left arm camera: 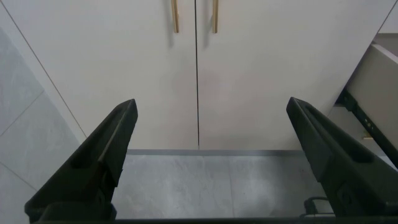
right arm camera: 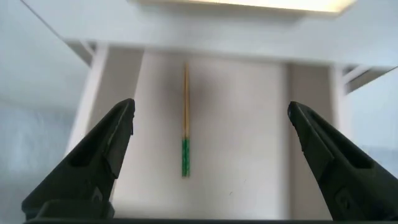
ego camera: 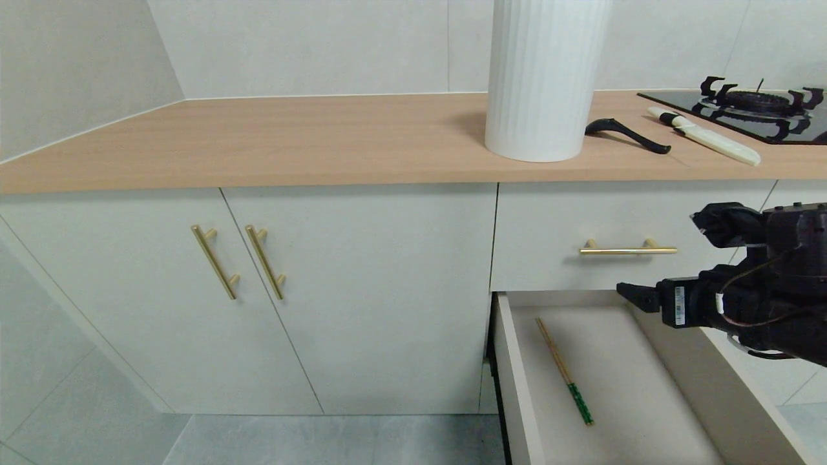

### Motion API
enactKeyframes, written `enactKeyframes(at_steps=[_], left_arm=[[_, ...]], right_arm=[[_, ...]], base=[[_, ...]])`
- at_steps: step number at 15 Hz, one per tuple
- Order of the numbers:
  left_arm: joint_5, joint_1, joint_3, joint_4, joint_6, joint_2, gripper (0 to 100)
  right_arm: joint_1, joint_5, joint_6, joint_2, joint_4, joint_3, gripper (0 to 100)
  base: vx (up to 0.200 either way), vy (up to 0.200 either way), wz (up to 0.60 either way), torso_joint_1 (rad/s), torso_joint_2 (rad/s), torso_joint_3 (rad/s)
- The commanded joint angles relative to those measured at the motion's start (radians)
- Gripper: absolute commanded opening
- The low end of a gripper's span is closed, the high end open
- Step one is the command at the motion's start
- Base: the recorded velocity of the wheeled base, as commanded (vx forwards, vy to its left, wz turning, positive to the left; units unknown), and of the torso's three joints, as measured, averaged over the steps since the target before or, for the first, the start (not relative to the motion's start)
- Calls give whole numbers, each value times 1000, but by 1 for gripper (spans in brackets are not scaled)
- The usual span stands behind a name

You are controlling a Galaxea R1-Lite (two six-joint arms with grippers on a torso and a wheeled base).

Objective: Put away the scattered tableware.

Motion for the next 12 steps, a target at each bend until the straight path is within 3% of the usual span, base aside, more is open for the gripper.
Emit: enactKeyframes(at_steps=[1,6,12], left_arm=[[0,0,0,0,-1,0,100],[0,0,0,0,-1,0,100],[0,0,0,0,-1,0,100]], right_arm=[[-3,1,-13,-65,-8,-1,100],[-5,1,-13,-71,-42,3,100],[-5,1,-13,-73,-42,3,100]], base=[[0,0,0,0,0,0],[0,0,0,43,-185,-180],[0,0,0,173,-495,-295]])
